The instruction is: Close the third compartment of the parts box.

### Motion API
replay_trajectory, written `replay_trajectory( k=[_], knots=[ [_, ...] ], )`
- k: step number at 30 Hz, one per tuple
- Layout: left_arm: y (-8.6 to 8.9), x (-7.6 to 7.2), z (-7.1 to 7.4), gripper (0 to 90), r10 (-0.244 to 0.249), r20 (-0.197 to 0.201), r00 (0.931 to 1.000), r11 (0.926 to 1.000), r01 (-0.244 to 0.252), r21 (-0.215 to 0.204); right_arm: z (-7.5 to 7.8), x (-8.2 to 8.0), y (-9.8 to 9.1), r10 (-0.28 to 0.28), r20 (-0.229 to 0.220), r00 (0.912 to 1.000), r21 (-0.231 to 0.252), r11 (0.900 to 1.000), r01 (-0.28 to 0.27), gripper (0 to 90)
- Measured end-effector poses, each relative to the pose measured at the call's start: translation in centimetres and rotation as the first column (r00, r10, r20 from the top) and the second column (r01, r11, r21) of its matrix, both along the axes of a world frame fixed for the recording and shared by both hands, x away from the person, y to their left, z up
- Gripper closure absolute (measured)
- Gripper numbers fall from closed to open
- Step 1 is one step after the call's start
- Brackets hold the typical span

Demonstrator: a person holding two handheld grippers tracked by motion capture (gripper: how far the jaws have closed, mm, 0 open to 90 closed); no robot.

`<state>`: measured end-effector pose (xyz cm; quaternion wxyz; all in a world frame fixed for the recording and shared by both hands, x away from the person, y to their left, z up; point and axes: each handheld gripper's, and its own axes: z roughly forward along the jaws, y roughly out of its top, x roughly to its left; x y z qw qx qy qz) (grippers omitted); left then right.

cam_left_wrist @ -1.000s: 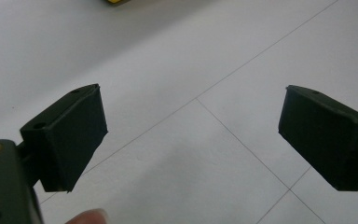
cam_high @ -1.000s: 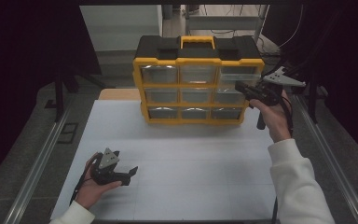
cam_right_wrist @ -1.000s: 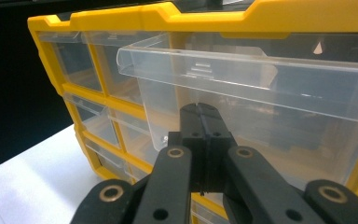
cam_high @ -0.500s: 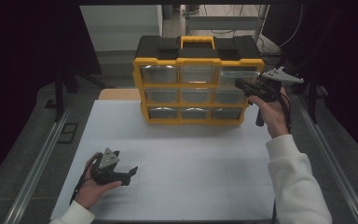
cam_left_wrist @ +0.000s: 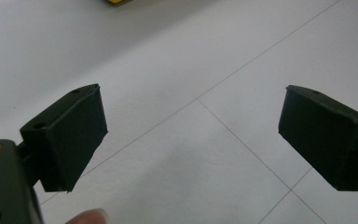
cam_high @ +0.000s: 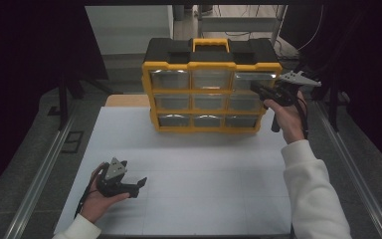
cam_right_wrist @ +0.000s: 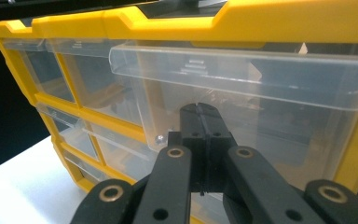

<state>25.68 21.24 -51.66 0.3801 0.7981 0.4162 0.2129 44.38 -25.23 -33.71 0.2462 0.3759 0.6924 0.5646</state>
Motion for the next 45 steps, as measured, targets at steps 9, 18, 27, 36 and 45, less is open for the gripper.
replay_trajectory(
  k=[9, 18, 27, 36, 45],
  knots=[
    [0.0, 0.0, 0.0, 8.0, -0.001, 0.000, 1.0000, 1.0000, 0.001, 0.002, -0.1, 0.4, 0.0, -0.008, 0.004, 1.0000, 0.006, 0.9999, 0.008, 89.8],
    [0.0, 0.0, 0.0, 8.0, -0.001, 0.000, 1.0000, 1.0000, 0.001, 0.001, -0.1, 0.7, 0.1, -0.020, 0.005, 0.9998, 0.013, 0.9997, 0.020, 89.8],
    [0.0, 0.1, 0.0, 8.0, 0.001, -0.003, 1.0000, 1.0000, -0.001, -0.002, -0.1, 0.8, 0.0, -0.018, 0.005, 0.9998, 0.016, 0.9997, 0.018, 89.8],
    [-0.1, 0.1, 0.0, 8.0, 0.000, -0.007, 1.0000, 1.0000, 0.000, -0.001, -0.1, -0.2, 0.2, 0.034, 0.022, 0.9992, 0.010, 0.9994, -0.034, 89.8],
    [-0.1, 0.0, 0.0, 7.9, 0.000, -0.004, 1.0000, 1.0000, 0.000, -0.003, -0.2, -2.3, 0.6, 0.098, 0.044, 0.9942, 0.000, 0.9952, -0.098, 89.8]
  ],
)
